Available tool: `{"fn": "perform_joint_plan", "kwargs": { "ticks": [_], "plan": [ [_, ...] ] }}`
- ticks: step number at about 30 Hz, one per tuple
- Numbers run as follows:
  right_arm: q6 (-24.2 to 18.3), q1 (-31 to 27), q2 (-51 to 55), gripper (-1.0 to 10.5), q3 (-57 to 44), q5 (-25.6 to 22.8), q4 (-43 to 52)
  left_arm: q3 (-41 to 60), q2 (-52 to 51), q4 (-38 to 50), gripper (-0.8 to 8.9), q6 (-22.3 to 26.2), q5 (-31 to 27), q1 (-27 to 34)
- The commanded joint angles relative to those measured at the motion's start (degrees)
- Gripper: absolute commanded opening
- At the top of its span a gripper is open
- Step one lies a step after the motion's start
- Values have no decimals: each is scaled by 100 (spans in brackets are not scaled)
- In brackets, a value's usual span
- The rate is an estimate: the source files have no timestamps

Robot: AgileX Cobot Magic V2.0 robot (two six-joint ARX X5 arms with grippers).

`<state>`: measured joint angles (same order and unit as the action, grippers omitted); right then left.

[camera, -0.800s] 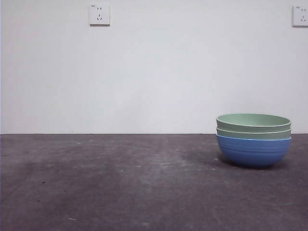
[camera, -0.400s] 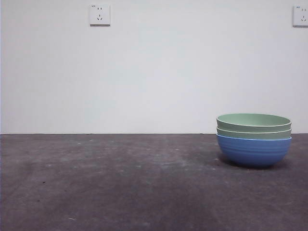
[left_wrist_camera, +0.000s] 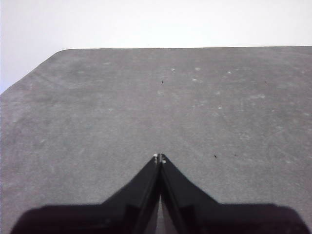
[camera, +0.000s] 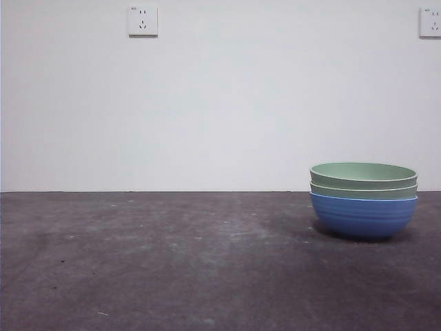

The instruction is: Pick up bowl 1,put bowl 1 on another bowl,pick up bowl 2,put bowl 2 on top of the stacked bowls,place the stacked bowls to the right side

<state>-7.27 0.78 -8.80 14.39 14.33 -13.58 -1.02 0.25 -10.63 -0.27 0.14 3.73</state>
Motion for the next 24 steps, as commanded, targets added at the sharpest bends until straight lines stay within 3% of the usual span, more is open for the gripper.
{"fn": "perform_joint_plan", "kwargs": {
  "ticks": [1,11,24],
  "plan": [
    [227,2,271,2,-426,-125,190,81,-13,7,-4,-42,-2,22],
    [527,2,852,2,-1255,-122,153,81,-13,7,-4,-42,-2,22],
    [719,4,874,2,-1316,-122,155,81,-13,9,-4,-42,-2,22]
  ]
}}
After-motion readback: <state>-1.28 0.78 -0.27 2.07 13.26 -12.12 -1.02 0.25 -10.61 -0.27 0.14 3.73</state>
